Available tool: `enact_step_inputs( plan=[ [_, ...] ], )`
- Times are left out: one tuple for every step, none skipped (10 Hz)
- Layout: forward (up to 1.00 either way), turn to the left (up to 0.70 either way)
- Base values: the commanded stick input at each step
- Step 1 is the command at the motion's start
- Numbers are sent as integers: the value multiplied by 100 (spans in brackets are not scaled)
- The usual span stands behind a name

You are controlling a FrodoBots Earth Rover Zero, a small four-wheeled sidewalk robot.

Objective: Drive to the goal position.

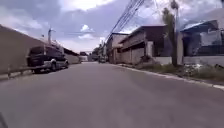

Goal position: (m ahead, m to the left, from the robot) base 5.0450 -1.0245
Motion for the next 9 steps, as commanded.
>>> enact_step_inputs(
  plan=[
    [100, 1],
    [100, 1],
    [100, 1],
    [100, 1],
    [100, 1],
    [100, 1],
    [100, 1],
    [100, 1],
    [100, 1]
  ],
)
